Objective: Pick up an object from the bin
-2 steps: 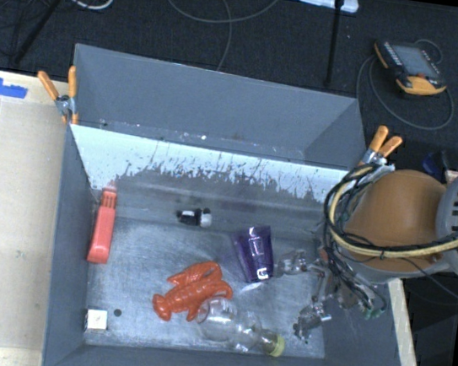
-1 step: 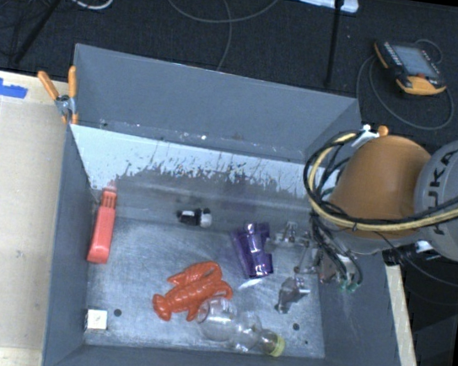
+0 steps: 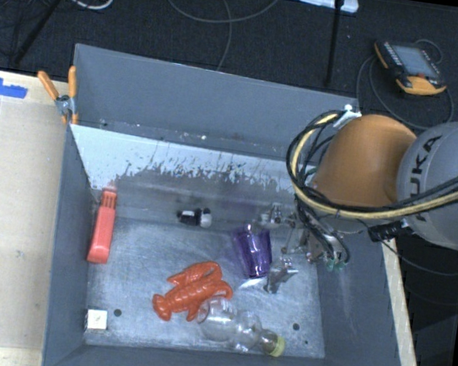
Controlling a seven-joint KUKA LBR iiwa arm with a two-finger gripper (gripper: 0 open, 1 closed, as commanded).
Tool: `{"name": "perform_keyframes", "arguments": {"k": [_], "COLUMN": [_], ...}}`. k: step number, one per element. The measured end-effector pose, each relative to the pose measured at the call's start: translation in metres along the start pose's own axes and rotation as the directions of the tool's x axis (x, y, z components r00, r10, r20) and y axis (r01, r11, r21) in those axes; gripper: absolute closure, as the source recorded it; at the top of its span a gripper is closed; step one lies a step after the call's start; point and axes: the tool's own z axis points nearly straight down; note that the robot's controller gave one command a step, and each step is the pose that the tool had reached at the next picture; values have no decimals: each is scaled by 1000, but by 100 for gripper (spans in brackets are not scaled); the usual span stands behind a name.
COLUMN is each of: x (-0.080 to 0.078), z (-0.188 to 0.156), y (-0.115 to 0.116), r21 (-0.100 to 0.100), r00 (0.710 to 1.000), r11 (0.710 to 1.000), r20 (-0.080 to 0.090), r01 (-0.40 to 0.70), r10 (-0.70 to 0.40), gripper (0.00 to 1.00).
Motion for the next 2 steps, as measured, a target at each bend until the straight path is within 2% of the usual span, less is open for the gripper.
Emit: {"name": "perform_keyframes", "arguments": {"k": [1,2], "x": [7,-10], "z": [53,84], "y": [19,9], "r21": [-3,-9], "r00": [990,965], "r11": [990,965], "r20": [-4,-13], "r01": [141,262], "r10": [-141,-262], "gripper": [0,0]}}
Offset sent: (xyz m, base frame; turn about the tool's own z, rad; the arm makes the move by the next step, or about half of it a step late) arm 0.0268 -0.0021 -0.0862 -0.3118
